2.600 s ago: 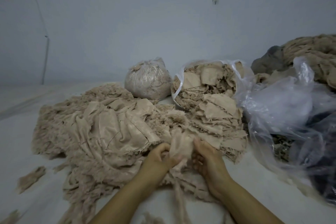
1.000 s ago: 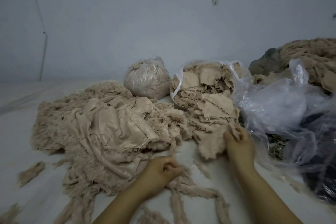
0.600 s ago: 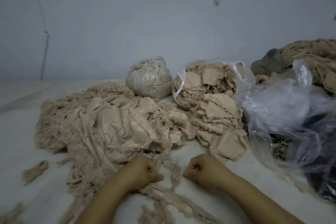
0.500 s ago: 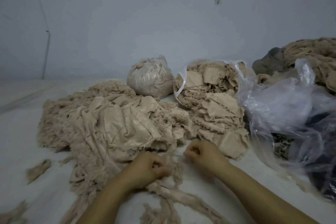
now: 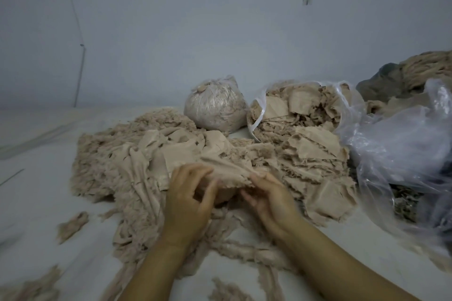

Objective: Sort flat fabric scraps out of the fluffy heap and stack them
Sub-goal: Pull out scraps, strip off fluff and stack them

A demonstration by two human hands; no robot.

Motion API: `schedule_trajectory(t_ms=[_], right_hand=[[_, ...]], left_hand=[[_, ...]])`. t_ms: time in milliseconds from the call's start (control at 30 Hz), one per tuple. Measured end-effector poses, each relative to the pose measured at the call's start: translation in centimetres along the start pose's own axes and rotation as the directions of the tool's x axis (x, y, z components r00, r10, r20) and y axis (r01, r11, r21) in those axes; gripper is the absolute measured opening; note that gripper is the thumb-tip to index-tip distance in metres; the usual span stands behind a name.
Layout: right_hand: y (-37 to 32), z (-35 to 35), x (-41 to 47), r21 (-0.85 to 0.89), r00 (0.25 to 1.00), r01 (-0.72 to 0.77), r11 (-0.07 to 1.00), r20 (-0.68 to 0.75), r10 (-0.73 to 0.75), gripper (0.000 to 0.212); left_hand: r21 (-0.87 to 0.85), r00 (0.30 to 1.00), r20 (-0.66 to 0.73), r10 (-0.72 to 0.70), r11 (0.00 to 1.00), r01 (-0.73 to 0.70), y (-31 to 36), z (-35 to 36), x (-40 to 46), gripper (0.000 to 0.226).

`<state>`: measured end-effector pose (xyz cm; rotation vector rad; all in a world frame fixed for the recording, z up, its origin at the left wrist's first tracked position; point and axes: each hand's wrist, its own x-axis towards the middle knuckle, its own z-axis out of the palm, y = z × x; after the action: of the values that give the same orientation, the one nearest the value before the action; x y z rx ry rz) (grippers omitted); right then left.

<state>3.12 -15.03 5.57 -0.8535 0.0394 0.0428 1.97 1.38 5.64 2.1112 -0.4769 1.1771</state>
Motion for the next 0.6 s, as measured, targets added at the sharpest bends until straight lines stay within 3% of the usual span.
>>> schedule_trajectory(t_ms=[67, 100, 167, 267, 333, 400, 500, 600], right_hand=[[-0.3, -1.2, -0.5, 0.158, 0.998, -0.061, 0.986, 0.02, 0.058, 0.015], [-0.3, -1.7, -0.6, 0.202, 0.995, -0.095, 0.975, 0.006, 0.096, 0.016], [0.0, -2.2, -0.8, 0.209, 0.981, -0.183, 0.961, -0.019, 0.191, 0.012], [0.8, -2.1, -1.1, 0.065, 0.937, -0.349, 0.935, 0.025, 0.348, 0.031], [1.3, -1.8, -1.0, -0.02, 0.935, -0.349, 0.937, 0.052, 0.349, 0.026], [1.7, -1.6, -0.5, -0.01, 0.972, -0.234, 0.972, 0.001, 0.234, 0.012], [1.4, -1.4, -0.1, 0.054, 0.993, -0.083, 0.995, -0.078, 0.087, 0.017], [1.7, -1.2, -0.9, -0.09, 0.998, -0.048, 0.995, 0.04, 0.052, 0.024]], left_hand=[[0.197, 0.967, 0.247, -0.067, 0.98, 0.017, -0.8, 0.0, 0.1, 0.04], [0.219, 0.929, 0.353, -0.107, 0.975, 0.029, -1.1, 0.1, -0.1, 0.037], [0.091, 0.869, 0.493, -0.04, 0.996, -0.006, -1.4, 0.2, -0.7, 0.025], [-0.12, 0.845, 0.511, 0.16, 0.986, -0.114, -0.7, 0.3, -0.9, 0.02], [-0.189, 0.832, 0.505, 0.23, 0.97, -0.153, -0.6, 0.6, -1.2, 0.016], [-0.186, 0.815, 0.545, 0.197, 0.976, -0.112, -0.7, 1.0, -1.4, 0.012], [-0.184, 0.789, 0.615, 0.001, 0.973, 0.142, -1.2, 0.8, -1.1, 0.006], [-0.311, 0.894, 0.447, 0.004, 0.938, 0.151, -0.3, 0.4, -0.3, 0.01]])
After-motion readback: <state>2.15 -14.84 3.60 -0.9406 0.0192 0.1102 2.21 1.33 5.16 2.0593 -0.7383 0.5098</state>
